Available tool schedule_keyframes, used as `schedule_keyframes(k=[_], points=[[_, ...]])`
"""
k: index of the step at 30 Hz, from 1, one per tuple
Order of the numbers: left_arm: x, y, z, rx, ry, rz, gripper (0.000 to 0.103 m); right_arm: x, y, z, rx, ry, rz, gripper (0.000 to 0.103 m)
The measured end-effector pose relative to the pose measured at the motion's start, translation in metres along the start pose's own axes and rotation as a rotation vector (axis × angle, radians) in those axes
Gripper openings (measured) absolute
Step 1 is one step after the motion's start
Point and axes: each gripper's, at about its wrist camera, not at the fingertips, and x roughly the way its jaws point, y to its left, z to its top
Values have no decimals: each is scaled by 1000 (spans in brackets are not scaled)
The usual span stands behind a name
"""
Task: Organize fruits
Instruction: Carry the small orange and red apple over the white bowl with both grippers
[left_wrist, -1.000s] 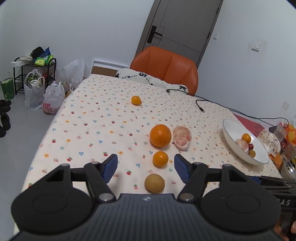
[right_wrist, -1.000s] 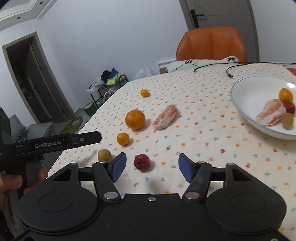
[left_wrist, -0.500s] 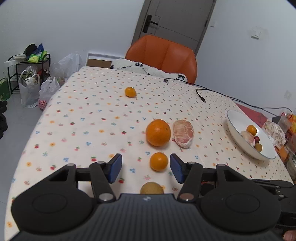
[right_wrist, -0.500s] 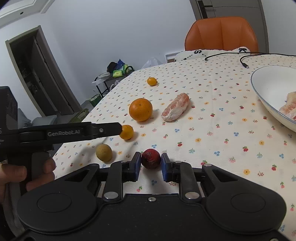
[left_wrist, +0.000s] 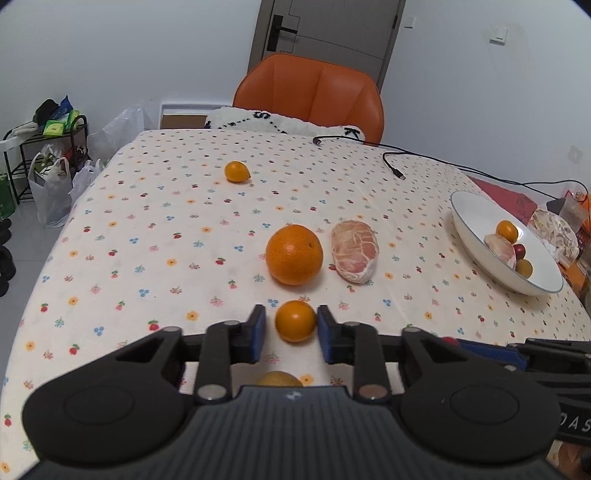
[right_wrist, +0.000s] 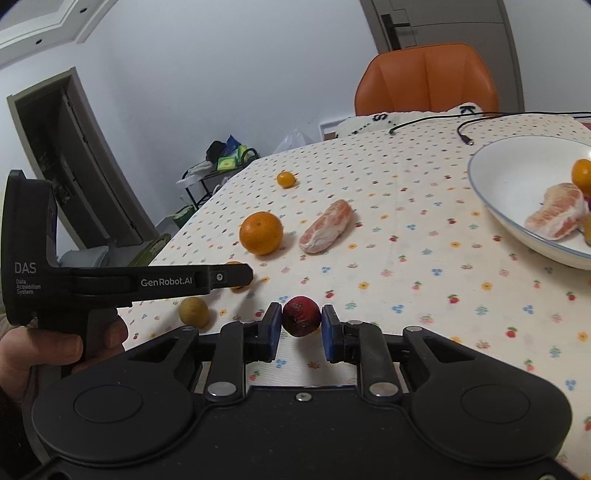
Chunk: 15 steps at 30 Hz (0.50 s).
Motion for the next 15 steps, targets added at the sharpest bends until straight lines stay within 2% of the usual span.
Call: schedule_keyframes(k=[5, 15], points=[[-3, -7, -1, 5, -3, 5, 22, -9, -6, 1, 16, -26, -9, 21], [-21, -31, 11, 41, -59, -16, 22, -36, -26, 7, 57, -97, -38, 21]])
